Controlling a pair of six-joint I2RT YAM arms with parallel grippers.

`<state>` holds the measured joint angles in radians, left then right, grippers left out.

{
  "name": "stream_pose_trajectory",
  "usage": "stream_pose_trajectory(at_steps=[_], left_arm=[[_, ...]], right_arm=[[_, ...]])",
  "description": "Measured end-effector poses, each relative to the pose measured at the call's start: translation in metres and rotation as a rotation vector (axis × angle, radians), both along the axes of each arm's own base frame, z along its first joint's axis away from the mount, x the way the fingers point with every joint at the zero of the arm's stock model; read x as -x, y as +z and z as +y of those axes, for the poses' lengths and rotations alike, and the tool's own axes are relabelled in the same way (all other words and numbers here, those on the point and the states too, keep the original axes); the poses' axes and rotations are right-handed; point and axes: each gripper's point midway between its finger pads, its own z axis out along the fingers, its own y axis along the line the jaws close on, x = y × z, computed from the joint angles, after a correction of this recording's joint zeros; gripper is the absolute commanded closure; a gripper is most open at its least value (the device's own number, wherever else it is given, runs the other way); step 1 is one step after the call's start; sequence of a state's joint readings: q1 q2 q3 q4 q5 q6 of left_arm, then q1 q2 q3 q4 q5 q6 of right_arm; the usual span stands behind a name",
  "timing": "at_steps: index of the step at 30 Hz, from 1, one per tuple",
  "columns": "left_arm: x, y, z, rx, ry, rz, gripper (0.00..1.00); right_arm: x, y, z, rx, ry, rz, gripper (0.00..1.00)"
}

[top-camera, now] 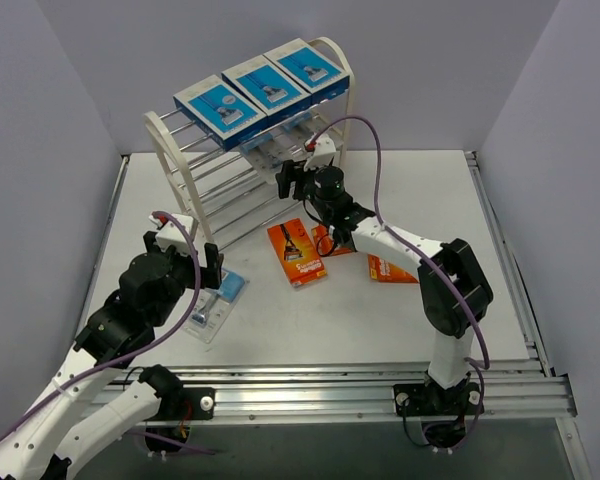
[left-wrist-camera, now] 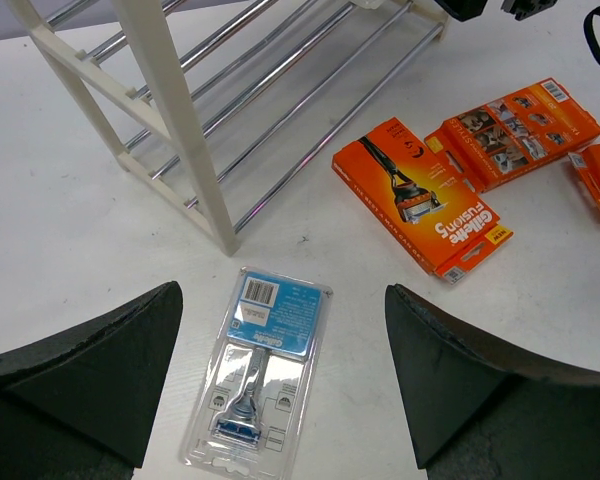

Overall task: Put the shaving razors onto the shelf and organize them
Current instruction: Place the shaving razor onto shelf

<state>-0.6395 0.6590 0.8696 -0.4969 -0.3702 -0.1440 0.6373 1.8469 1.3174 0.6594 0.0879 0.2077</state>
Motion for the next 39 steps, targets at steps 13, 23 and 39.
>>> stream_pose_trajectory(at_steps=[13,23,39], left_arm=[[-0.001,-0.003,-0.001,-0.01,-0.001,0.009,0.09],[-0.002,-0.004,-0.003,-0.011,-0.008,0.013,0.09],[-0.002,-0.004,-0.003,-0.015,-0.01,0.012,0.09]], right_arm=[[-0.019,0.009,0.015,0.03,0.01,-0.07,0.28],[-0.032,-0.005,0.024,0.094,0.027,-0.087,0.27],[-0.039,-0.009,0.032,0.134,0.027,-0.1,0.3]])
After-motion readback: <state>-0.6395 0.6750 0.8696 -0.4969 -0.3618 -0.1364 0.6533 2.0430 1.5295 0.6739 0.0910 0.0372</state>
